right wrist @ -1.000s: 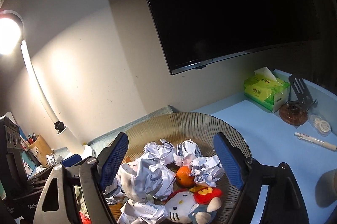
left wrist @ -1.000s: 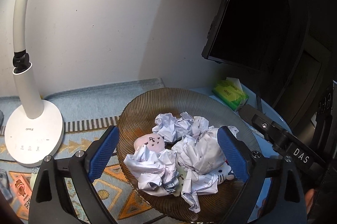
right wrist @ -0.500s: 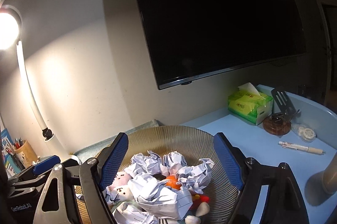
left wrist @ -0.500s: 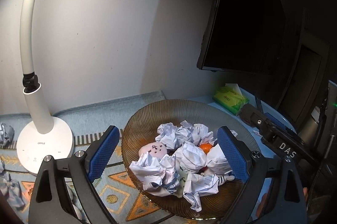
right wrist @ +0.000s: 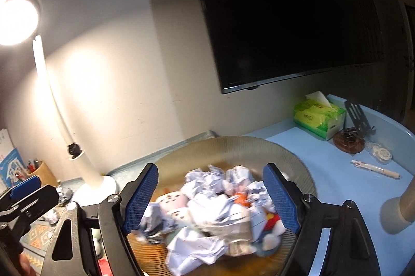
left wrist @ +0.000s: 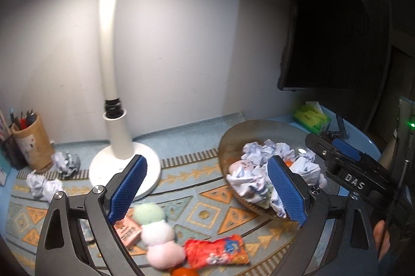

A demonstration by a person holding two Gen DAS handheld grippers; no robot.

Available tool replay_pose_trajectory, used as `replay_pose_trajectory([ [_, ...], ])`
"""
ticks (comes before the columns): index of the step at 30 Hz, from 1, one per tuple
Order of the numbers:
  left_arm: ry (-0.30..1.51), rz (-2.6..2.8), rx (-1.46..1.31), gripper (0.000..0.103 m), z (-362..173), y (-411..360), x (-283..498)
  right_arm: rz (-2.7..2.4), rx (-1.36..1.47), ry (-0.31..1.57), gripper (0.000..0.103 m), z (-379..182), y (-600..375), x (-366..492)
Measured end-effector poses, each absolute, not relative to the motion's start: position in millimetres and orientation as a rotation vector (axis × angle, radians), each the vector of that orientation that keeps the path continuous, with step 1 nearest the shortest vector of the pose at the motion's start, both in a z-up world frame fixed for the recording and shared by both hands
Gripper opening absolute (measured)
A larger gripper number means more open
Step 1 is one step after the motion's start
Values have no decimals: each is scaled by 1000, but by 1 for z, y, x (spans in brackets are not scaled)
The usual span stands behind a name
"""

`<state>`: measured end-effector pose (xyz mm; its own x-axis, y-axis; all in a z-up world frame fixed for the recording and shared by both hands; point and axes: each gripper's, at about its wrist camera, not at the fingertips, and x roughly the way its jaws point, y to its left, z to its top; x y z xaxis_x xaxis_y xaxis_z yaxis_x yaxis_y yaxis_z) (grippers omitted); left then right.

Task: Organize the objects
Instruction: 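Move both tools back to the paper balls by the pen holder, then grasp a white paper ball with the left tool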

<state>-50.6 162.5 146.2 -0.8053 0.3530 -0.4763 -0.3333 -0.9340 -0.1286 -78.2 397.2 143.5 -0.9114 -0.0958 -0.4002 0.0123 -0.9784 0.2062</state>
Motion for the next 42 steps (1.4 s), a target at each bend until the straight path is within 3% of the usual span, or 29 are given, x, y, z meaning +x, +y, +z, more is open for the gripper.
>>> replay_pose_trajectory([
  [4, -257, 2695, -731, 94, 147, 86, -43, -2824, 633, -284, 82, 159, 343, -59],
  [18, -415, 3003, -835, 94, 141, -134, -40, -2456, 659, -58, 82, 167, 144, -29],
  [24, -327, 2974, -969, 94, 120, -160, -79, -2377, 728, 17, 82, 154, 83, -48],
  [29, -452, 2879, -1158, 93, 74, -171, -139, -2287, 907, 36, 82, 118, 39, -91],
  [31, -487, 2843, -1196, 92, 61, -169, -157, -2262, 968, 39, 77, 102, 26, -108],
  [39, -575, 2825, -1258, 92, 28, -162, -181, -2192, 1132, 43, 73, 57, -4, -157],
  [42, -548, 2820, -1269, 82, 24, -159, -179, -2194, 1135, 52, 73, 49, -10, -166],
])
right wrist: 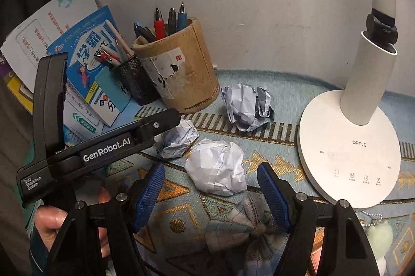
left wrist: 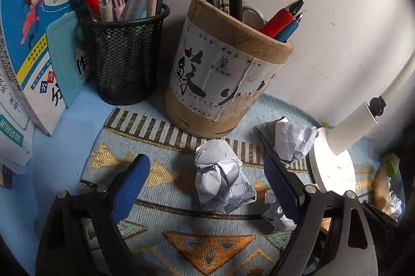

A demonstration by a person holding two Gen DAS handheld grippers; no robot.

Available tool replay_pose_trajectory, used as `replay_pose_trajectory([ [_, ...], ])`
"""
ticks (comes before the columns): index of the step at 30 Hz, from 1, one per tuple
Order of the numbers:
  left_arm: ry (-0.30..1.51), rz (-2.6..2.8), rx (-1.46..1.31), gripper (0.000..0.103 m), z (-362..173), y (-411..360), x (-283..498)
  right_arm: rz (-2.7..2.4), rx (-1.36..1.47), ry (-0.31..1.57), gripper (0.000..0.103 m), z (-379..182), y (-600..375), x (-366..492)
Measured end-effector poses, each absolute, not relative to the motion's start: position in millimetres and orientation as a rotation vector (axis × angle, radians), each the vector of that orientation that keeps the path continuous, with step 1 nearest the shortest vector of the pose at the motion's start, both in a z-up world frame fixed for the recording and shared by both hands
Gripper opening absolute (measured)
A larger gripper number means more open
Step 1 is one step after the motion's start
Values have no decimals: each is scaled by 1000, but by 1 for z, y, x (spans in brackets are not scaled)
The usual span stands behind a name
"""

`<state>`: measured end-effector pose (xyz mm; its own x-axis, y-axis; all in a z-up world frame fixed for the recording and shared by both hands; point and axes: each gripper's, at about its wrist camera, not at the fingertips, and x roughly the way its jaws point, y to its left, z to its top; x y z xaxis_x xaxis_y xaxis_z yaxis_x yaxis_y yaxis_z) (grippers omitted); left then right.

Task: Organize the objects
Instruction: 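Grasp a white paper ball with the left tool, then carry the paper ball with the left tool and drop it into the bowl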

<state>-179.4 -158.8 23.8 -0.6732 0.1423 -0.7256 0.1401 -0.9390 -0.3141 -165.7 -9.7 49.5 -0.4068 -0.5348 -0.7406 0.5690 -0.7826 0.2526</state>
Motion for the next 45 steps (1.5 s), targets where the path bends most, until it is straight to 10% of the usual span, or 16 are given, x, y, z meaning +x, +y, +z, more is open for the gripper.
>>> replay_pose_trajectory([
  [13, -556, 2764, -1283, 31, 14, -145, -167, -2193, 1151, 90, 51, 22, -28, -176],
  [45, -152, 2633, -813, 31, 160, 77, -60, -2518, 823, -28, 49, 165, 227, -70],
])
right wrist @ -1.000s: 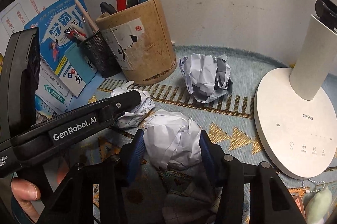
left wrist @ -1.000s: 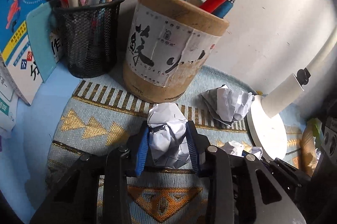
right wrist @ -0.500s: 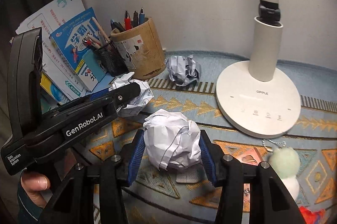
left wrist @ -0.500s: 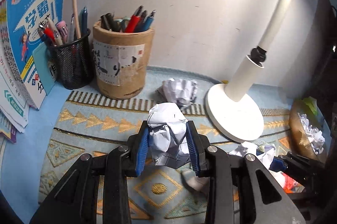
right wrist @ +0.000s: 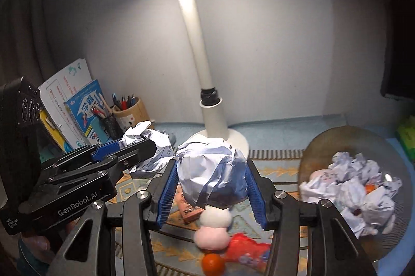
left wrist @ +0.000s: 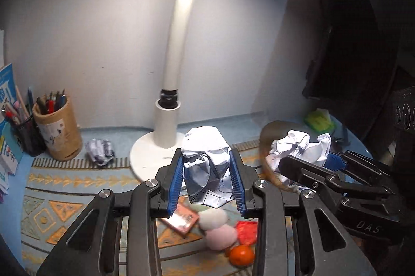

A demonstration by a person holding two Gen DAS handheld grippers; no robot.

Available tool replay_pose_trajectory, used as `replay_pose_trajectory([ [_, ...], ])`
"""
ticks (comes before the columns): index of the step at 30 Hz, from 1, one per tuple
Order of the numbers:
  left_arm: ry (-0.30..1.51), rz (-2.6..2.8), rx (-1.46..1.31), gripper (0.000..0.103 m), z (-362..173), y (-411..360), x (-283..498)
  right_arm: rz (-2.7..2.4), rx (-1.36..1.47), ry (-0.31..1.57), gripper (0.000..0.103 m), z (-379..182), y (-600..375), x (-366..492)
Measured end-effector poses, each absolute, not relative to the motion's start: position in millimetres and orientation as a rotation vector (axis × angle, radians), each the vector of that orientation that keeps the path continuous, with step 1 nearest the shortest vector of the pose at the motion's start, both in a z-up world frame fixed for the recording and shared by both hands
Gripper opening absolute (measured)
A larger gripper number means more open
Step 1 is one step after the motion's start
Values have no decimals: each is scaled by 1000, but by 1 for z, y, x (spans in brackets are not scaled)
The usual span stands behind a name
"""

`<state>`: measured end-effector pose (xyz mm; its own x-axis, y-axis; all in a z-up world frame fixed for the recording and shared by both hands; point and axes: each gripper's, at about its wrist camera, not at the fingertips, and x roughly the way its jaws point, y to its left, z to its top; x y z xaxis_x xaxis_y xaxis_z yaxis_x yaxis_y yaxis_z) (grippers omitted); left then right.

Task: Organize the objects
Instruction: 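Carry the paper ball with the left tool and drop it into the bowl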

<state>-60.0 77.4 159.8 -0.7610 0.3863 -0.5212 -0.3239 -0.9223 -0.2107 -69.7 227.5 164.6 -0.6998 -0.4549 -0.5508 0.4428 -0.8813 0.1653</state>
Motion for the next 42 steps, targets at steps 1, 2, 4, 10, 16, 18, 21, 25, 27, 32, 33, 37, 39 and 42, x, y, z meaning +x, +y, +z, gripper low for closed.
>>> replay_pose_trajectory([
  [1, -161, 2617, -798, 31, 164, 89, -59, -2546, 800, -27, 49, 170, 241, -68],
  [2, -170, 2598, -785, 31, 167, 102, -59, -2571, 779, -26, 49, 175, 252, -67],
  [4, -193, 2562, -767, 31, 171, 126, -60, -2622, 741, -30, 49, 185, 277, -65],
  [10, -235, 2453, -768, 31, 169, 188, -72, -2722, 709, -121, 49, 195, 344, -74],
  [16, -231, 2405, -774, 31, 161, 231, -85, -2779, 723, -199, 50, 188, 393, -91],
  [18, -224, 2397, -782, 31, 157, 242, -91, -2799, 729, -217, 50, 184, 406, -97],
  [21, -234, 2396, -782, 31, 148, 252, -98, -2831, 737, -255, 50, 177, 424, -106],
  [25, -226, 2390, -792, 31, 133, 260, -105, -2865, 741, -326, 50, 164, 441, -119],
  [27, -197, 2388, -812, 31, 126, 260, -110, -2864, 740, -357, 50, 157, 446, -125],
  [32, -180, 2380, -850, 31, 113, 266, -117, -2843, 766, -411, 50, 141, 451, -136],
  [33, -169, 2380, -858, 31, 110, 268, -118, -2839, 777, -415, 51, 137, 451, -138],
  [37, -152, 2377, -875, 31, 102, 274, -118, -2826, 828, -438, 52, 124, 452, -147],
  [39, -162, 2362, -874, 45, 98, 275, -119, -2806, 858, -452, 60, 119, 452, -152],
  [42, -191, 2356, -866, 90, 96, 274, -117, -2820, 865, -476, 72, 115, 455, -152],
])
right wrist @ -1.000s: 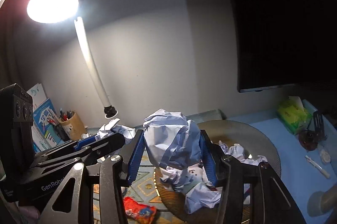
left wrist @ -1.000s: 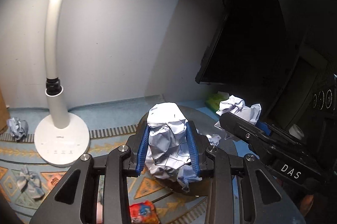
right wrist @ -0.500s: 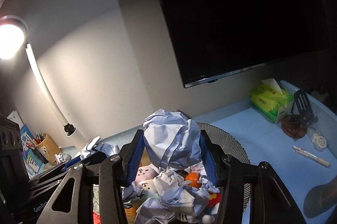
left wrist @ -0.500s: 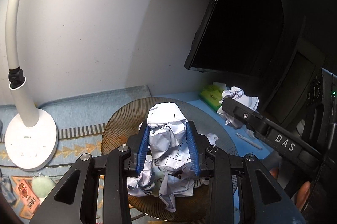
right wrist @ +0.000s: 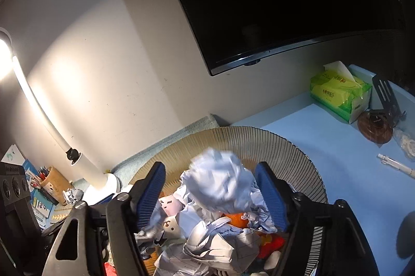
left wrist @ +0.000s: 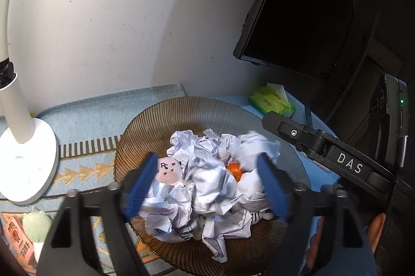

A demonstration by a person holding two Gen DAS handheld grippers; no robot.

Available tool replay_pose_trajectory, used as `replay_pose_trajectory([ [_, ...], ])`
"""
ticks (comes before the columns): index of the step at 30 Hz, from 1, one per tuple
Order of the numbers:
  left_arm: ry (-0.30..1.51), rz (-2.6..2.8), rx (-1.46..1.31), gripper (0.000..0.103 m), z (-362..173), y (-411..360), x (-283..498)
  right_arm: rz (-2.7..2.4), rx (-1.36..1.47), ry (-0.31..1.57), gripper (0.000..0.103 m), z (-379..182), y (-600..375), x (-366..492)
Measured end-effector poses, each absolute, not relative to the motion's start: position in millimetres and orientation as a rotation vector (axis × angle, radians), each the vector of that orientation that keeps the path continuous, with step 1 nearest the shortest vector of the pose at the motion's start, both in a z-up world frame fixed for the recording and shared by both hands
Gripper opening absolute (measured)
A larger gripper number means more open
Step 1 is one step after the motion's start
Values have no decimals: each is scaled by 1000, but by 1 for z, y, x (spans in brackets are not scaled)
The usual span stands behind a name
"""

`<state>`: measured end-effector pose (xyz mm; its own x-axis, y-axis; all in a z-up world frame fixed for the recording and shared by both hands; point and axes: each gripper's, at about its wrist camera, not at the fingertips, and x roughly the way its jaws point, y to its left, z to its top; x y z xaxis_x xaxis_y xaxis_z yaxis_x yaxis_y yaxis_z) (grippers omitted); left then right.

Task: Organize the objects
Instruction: 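Carry the paper ball with the left tool and drop it into the bowl, then move both tools back toward the plaid bow and paper ball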

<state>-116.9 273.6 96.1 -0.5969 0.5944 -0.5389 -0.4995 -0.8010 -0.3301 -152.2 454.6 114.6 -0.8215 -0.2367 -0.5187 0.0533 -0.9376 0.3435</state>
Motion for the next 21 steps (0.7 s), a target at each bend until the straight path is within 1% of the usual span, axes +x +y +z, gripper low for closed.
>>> replay_pose_trajectory([
  [4, -158, 2386, -842, 90, 99, 276, -113, -2817, 851, -490, 73, 115, 458, -151],
  [12, -176, 2368, -854, 90, 95, 274, -112, -2791, 872, -513, 73, 110, 458, -153],
  [16, -184, 2352, -859, 90, 94, 274, -112, -2790, 874, -484, 73, 108, 452, -154],
  [19, -198, 2350, -875, 89, 94, 273, -111, -2810, 862, -418, 73, 105, 447, -154],
  [21, -210, 2355, -875, 89, 94, 277, -110, -2814, 841, -427, 73, 104, 450, -151],
])
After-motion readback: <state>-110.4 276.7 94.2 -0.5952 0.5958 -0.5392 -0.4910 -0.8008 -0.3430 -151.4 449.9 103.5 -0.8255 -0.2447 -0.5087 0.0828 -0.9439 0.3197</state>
